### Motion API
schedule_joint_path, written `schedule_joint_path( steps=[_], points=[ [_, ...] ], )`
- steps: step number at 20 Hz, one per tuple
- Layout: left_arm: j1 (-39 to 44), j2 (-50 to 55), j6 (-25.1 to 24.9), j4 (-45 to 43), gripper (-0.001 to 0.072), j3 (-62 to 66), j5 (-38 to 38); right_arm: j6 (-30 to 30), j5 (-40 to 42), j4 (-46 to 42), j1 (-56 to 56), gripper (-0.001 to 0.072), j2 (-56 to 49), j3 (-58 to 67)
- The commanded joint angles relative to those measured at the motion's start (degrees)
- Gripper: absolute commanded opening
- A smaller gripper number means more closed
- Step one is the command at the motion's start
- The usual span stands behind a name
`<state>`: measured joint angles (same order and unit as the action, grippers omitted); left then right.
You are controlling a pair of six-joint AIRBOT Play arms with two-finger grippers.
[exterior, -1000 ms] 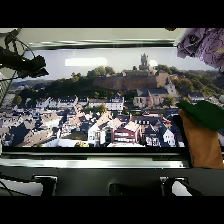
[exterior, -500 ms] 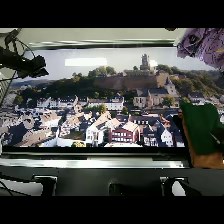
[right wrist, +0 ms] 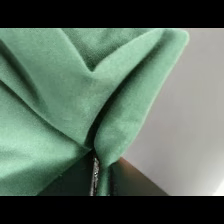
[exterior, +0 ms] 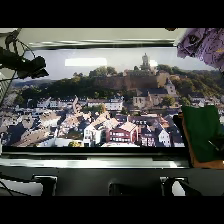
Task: Fold the clothes and pants, and hang the long-sleeved shirts on hangers.
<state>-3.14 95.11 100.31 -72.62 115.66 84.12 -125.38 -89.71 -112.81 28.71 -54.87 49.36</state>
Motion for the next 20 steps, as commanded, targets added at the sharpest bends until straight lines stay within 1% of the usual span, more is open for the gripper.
schedule_joint_path(
  steps=[1, 6, 9, 12, 13, 15, 16, 17, 18, 19, 20],
  points=[
    [0.0, 0.0, 0.0, 0.0, 0.0019, 0.0, 0.2, 0.8, -0.4, -2.2, 0.0, 0.0029, 0.0, -0.2],
    [0.0, 0.0, 0.0, 0.0, 0.0019, 0.0, 0.2, 1.6, -1.9, -2.5, 0.0, 0.0029, 0.0, -0.2],
    [0.0, 0.0, 0.0, 0.0, 0.0019, 0.0, 0.2, 3.3, -3.0, -3.3, 0.0, 0.0039, 0.0, -0.2],
    [0.0, 0.0, 0.0, 0.0, 0.0020, 0.0, 0.2, 3.3, -3.1, -5.8, 0.0, 0.0328, 0.0, -0.1],
    [0.0, 0.0, 0.0, 0.0, 0.0019, 0.0, 0.2, 3.7, -2.1, -5.8, 0.0, 0.0392, 0.0, 0.2],
    [0.0, 0.0, 0.0, 0.0, 0.0019, 0.0, 0.2, 5.2, 2.7, -2.3, 0.0, 0.0391, 0.1, 2.1],
    [0.0, 0.0, 0.0, 0.0, 0.0019, 0.0, 0.5, 7.4, 6.4, 2.6, 0.0, 0.0340, 0.1, 3.8],
    [-0.1, 0.0, 0.0, 0.0, 0.0019, 0.0, 0.6, 10.2, 10.7, 8.9, 0.0, 0.0254, 0.0, 5.5],
    [-0.1, -0.1, 0.0, 0.0, 0.0019, 0.0, 0.6, 14.6, 15.9, 17.5, 0.0, 0.0158, 0.0, 7.1],
    [-0.1, -0.3, -0.1, 0.0, 0.0019, 0.0, 0.5, 18.9, 20.4, 25.1, -0.8, 0.0124, 0.0, 8.1],
    [0.0, -0.6, -1.7, 0.0, 0.0018, -0.2, 0.6, 22.4, 24.0, 30.3, -3.2, 0.0106, 0.0, 8.9]
  ],
)
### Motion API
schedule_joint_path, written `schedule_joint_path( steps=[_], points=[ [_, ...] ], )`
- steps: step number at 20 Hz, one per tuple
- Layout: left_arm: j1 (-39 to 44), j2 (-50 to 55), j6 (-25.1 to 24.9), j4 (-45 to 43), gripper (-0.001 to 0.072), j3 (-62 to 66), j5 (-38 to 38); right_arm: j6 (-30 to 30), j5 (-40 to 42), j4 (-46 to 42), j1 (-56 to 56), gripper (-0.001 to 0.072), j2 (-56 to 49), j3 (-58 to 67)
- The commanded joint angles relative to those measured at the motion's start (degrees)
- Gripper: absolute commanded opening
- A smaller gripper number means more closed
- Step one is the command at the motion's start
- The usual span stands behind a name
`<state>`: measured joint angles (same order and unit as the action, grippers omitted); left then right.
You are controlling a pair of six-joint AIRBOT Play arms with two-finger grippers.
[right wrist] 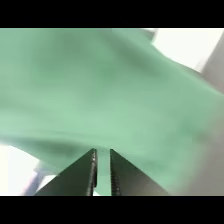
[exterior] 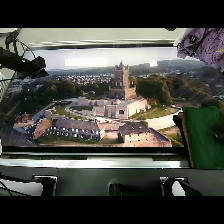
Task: Fold the clothes and pants, and hang the long-sleeved shirts on hangers.
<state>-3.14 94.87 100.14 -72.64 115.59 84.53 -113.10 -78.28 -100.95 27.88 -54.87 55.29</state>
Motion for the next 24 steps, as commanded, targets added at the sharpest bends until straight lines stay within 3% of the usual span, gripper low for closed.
schedule_joint_path(
  steps=[1, 4, 7, 11, 24],
  points=[
    [0.2, -1.0, -4.1, -0.1, 0.0018, -0.9, 0.1, 13.1, 15.1, 21.0, -5.7, 0.0043, 0.0, 3.3],
    [1.1, -5.7, -7.4, -3.6, 0.0017, -7.9, -1.0, 19.4, 20.8, 22.4, -20.4, 0.0029, -0.4, 3.4],
    [1.9, -15.8, -13.8, -4.5, 0.0017, -20.9, -7.6, 19.7, 23.4, 20.7, -35.3, 0.0029, -1.8, 3.4],
    [2.2, -28.7, -14.9, -6.1, 0.0017, -34.9, -15.7, 19.6, 23.8, 17.8, -48.3, 0.0029, -2.6, 3.4],
    [2.2, -30.6, -14.7, -6.1, 0.0021, -35.9, -15.2, 19.7, 23.6, 17.8, -50.6, 0.0030, -2.5, 3.4]
  ],
)
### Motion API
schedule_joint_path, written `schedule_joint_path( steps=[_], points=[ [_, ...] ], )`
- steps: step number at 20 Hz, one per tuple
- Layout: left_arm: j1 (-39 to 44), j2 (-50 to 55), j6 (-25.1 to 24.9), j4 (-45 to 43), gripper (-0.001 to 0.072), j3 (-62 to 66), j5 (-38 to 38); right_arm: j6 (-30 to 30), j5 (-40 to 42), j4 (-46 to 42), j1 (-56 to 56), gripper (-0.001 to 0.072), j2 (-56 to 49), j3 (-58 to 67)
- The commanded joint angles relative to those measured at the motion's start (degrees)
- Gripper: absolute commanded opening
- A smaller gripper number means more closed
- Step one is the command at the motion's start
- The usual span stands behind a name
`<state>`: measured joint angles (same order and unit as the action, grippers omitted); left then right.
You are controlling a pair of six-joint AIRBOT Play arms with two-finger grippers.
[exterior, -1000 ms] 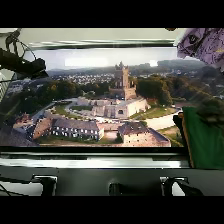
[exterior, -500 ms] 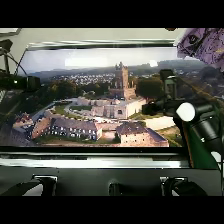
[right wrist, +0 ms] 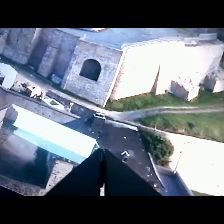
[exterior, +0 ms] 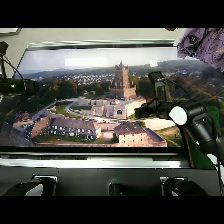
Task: Fold the clothes and pants, and hang the long-sleeved shirts on hangers.
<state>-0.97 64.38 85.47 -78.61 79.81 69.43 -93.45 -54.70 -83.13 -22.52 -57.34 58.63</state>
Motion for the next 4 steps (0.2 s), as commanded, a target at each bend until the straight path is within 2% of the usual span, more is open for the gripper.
schedule_joint_path(
  steps=[1, 4],
  points=[
    [0.0, -0.2, 0.0, -0.1, 0.0022, -0.1, -0.1, 0.0, 0.0, -0.1, -0.2, 0.0030, 0.0, 0.0],
    [0.0, -0.2, 0.0, -0.1, 0.0022, -0.1, -0.1, 0.0, 0.0, -0.1, -0.2, 0.0030, 0.0, 0.0]
  ],
)
